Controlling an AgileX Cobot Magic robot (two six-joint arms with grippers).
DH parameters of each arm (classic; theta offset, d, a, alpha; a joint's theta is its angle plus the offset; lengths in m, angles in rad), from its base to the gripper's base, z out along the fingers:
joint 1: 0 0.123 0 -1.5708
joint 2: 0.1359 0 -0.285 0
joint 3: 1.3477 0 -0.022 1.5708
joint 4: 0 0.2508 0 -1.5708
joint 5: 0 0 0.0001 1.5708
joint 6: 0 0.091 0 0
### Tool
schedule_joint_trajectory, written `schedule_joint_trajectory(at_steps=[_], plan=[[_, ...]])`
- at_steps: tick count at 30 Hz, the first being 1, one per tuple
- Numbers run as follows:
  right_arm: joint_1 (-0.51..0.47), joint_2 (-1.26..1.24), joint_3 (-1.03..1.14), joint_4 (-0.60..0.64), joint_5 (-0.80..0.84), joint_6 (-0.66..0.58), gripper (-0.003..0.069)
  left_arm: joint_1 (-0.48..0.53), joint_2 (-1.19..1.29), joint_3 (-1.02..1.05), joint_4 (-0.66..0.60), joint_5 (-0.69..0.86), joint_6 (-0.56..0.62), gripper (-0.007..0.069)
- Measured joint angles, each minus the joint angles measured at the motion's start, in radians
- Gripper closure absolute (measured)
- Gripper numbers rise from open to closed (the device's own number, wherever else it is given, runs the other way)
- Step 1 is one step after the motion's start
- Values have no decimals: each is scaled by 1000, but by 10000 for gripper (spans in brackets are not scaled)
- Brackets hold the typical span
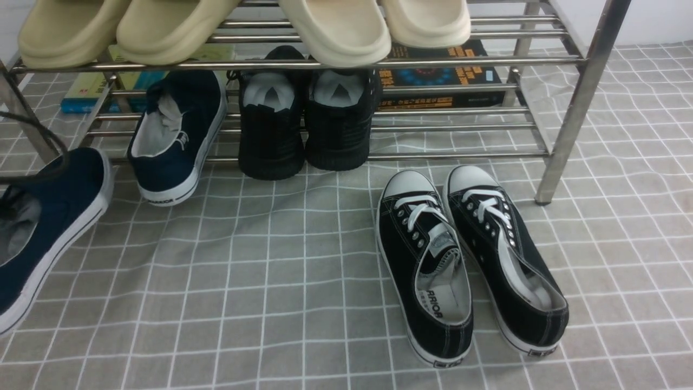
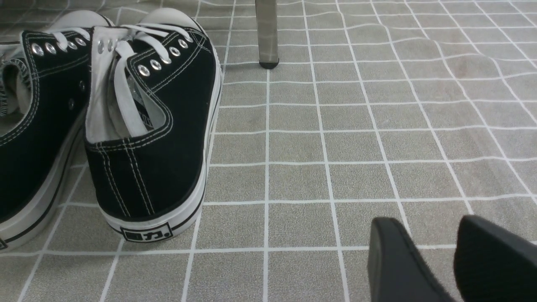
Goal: Take the shoes off the shelf with your hand from the grey coffee tablecloth.
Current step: 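Set the held shoe down on the floor in front of the rack with the left gripper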
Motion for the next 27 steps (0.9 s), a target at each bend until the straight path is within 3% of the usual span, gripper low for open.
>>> schedule_joint_trajectory(at_steps=[9, 14, 18, 20, 24, 27], plan=[[0, 0, 0, 0, 0, 0, 420, 0, 5, 154, -30, -120, -111, 571], [0, 0, 0, 0, 0, 0, 420, 4, 66, 165, -31, -153, -119, 505], [0, 0, 0, 0, 0, 0, 420, 4, 86, 165, -36, -162, -67, 403], [0, 0, 0, 0, 0, 0, 420, 4, 87, 150, -36, -158, -9, 314], [0, 0, 0, 0, 0, 0, 420, 4, 87, 51, -30, -109, 98, 233], [0, 0, 0, 0, 0, 0, 420, 4, 87, -57, -34, -62, 187, 220]])
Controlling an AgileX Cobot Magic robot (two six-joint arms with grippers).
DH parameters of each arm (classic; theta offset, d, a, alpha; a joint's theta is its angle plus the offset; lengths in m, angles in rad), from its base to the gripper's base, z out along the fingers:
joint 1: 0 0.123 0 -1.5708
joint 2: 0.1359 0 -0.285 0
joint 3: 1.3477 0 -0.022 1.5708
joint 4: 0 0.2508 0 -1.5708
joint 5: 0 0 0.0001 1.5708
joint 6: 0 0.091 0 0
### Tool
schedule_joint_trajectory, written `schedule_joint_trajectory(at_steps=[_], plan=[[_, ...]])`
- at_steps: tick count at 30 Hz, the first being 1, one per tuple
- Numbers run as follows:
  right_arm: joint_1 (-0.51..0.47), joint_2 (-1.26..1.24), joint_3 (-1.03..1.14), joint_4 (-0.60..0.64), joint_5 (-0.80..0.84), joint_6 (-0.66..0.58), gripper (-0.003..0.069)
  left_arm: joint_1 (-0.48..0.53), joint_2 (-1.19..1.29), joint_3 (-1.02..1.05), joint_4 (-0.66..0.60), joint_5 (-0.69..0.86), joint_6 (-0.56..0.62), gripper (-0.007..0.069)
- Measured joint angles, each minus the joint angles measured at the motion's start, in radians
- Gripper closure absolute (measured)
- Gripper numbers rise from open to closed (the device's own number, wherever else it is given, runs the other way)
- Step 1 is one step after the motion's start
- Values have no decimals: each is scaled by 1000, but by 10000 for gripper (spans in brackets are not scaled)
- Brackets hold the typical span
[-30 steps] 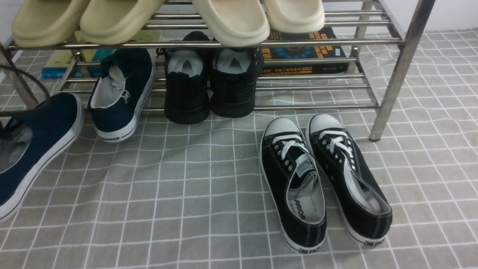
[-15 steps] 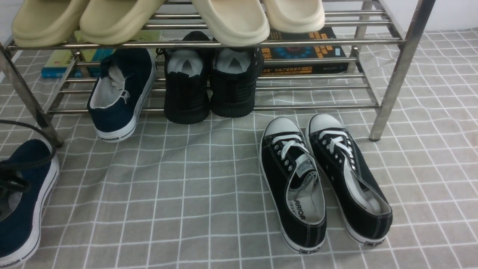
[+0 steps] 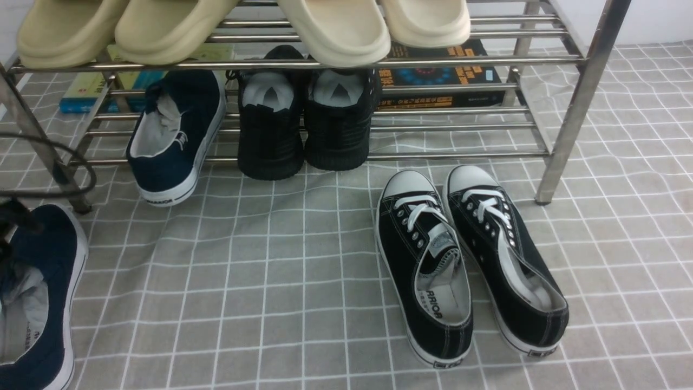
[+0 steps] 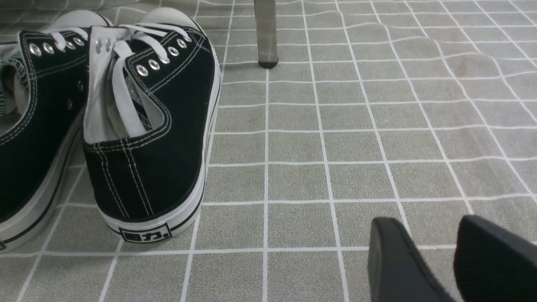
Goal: Take the shoes off the shelf with your hand from the grey coffee tablecloth.
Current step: 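Set the held shoe down on the floor in front of the rack with the left gripper, then grasp the leftmost shoe on the bottom shelf of the shoe rack with the left gripper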
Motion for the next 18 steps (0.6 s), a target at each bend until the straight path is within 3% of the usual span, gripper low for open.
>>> schedule_joint_trajectory(at_steps=[3, 7, 8, 12, 15, 18], plan=[[0, 0, 0, 0, 0, 0, 420, 0, -1, -83, -36, 12, 81, 220], [0, 0, 0, 0, 0, 0, 420, 0, 0, -194, -194, 7, 255, 269], [0, 0, 0, 0, 0, 0, 420, 0, 11, -241, -287, 24, 369, 346], [0, 0, 0, 0, 0, 0, 420, 0, 76, -327, -509, 128, 587, 564], [0, 0, 0, 0, 0, 0, 420, 0, 117, -364, -576, 117, 622, 615], [0, 0, 0, 0, 0, 0, 420, -15, 157, -383, -597, 73, 614, 601]])
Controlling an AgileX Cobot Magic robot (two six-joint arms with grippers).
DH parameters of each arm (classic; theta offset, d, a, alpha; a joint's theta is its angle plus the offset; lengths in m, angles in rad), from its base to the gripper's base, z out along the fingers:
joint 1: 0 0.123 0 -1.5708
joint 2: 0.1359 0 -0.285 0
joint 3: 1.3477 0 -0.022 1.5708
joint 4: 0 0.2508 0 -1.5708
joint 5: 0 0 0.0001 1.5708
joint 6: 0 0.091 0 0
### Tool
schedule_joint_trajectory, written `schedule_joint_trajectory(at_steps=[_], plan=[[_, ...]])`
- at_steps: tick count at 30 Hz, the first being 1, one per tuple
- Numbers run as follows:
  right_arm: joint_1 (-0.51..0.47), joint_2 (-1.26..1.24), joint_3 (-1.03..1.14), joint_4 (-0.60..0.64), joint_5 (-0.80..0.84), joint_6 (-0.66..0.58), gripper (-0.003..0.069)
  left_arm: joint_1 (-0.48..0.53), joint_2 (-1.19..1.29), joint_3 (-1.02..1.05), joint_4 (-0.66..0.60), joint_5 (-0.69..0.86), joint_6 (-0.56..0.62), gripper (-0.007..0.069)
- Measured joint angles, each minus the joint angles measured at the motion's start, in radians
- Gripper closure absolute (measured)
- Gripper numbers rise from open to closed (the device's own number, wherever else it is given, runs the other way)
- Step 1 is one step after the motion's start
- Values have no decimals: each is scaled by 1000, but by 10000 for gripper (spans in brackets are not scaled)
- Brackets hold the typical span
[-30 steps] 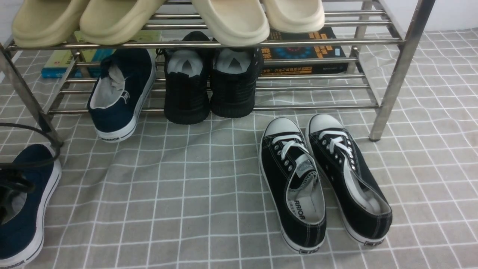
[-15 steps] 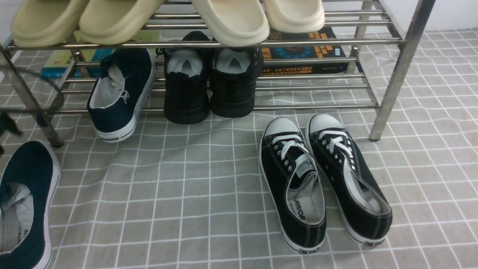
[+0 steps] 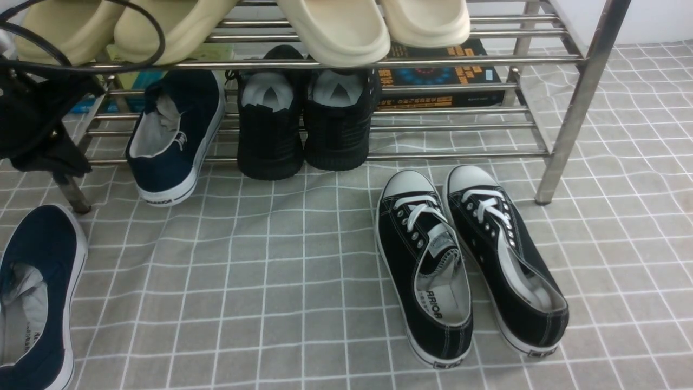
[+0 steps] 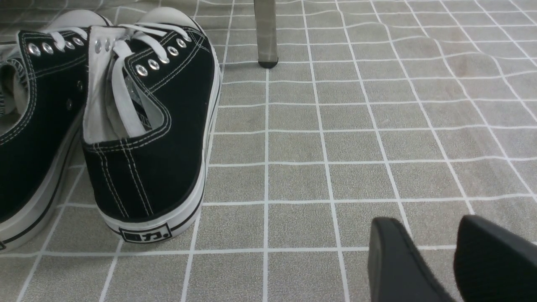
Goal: Take the shoes off the shelf with your hand from the grey coffee tablecloth.
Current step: 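Grasp the leftmost shoe on the bottom shelf of the shoe rack with the left gripper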
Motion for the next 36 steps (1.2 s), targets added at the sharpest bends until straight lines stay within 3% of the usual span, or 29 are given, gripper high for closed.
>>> schedule_joint_trajectory(at_steps=[4, 11, 17, 23, 25, 26, 29, 30, 36], plan=[[0, 0, 0, 0, 0, 1, 420, -45, 50, -39, 8, -9, -12, 533], [0, 0, 0, 0, 0, 1, 420, -92, 164, -196, 153, 14, -163, 274], [0, 0, 0, 0, 0, 1, 420, -91, 268, -200, 196, -19, -254, 195], [0, 0, 0, 0, 0, 1, 420, -91, 318, -200, 175, -67, -266, 214], [0, 0, 0, 0, 0, 1, 420, -91, 331, -201, 166, -76, -267, 291], [0, 0, 0, 0, 0, 1, 420, -91, 332, -201, 165, -76, -267, 291], [0, 0, 0, 0, 0, 1, 420, -91, 333, -202, 158, -70, -261, 515], [0, 0, 0, 0, 0, 1, 420, -91, 333, -202, 156, -55, -250, 558], [0, 0, 0, 0, 0, 1, 420, -91, 271, -176, 223, 123, -229, 592]])
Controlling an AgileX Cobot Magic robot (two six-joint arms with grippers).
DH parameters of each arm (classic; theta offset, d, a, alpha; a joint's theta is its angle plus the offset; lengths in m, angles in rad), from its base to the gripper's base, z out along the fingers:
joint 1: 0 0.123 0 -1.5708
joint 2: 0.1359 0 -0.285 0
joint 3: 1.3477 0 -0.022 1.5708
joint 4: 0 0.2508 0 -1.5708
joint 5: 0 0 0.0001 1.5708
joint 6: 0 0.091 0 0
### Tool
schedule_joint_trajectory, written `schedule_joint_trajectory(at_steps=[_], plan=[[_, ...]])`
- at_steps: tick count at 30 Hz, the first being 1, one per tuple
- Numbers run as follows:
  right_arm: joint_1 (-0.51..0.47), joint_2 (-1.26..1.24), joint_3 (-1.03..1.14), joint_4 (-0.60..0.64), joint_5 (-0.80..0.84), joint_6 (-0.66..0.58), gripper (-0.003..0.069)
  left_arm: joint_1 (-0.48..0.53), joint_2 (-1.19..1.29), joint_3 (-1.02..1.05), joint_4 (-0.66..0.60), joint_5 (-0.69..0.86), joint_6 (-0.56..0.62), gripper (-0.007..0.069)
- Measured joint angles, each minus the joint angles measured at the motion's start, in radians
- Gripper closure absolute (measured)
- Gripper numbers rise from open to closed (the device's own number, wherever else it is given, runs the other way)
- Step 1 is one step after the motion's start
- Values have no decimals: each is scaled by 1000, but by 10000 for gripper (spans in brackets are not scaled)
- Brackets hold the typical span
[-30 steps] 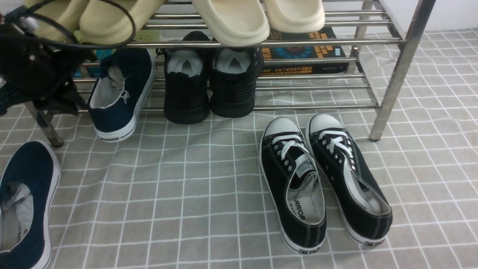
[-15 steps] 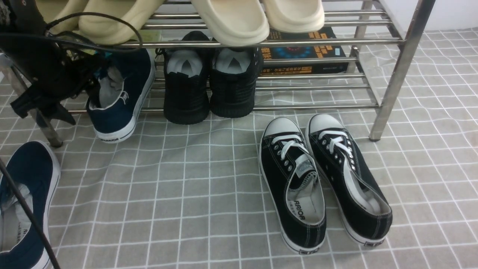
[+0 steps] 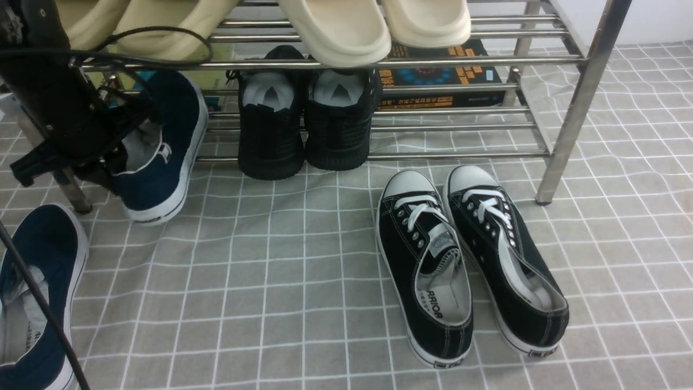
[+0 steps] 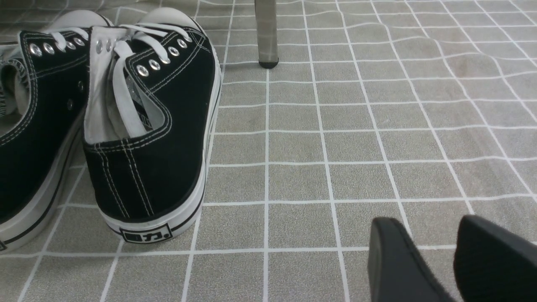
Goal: Take the shoes off the shelf with your hand from the grey coffee tablecloth.
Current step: 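Grasp the leftmost shoe on the bottom shelf of the shoe rack with the left gripper, then set the held shoe down on the floor in front of the rack with the left gripper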
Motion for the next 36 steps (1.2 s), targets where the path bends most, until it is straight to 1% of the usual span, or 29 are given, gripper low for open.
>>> schedule_joint_trajectory(at_steps=[2, 5, 7, 10, 13, 18, 23, 31, 36], plan=[[0, 0, 0, 0, 0, 0, 420, 0, -45, 31, 23, 42, 0, 592], [0, 0, 0, 0, 0, 0, 420, 0, -94, 73, 45, 63, -4, 592], [0, 0, 0, 0, 0, 0, 420, 0, -157, 141, 77, 73, -25, 592], [0, 0, 0, 0, 0, 0, 420, 0, -232, 231, 92, 72, -61, 592], [0, 0, 0, 0, 0, 0, 420, 0, -285, 329, 87, 39, -81, 592], [0, 0, 0, 0, 0, 0, 420, 0, -305, 479, 56, -83, -107, 592], [0, 0, 0, 0, 0, 0, 420, 0, -306, 561, 44, -183, -116, 592], [0, 0, 0, 0, 0, 0, 420, 0, -310, 667, 31, -201, -117, 592], [0, 0, 0, 0, 0, 0, 420, 0, -310, 691, 31, -198, -117, 580]])
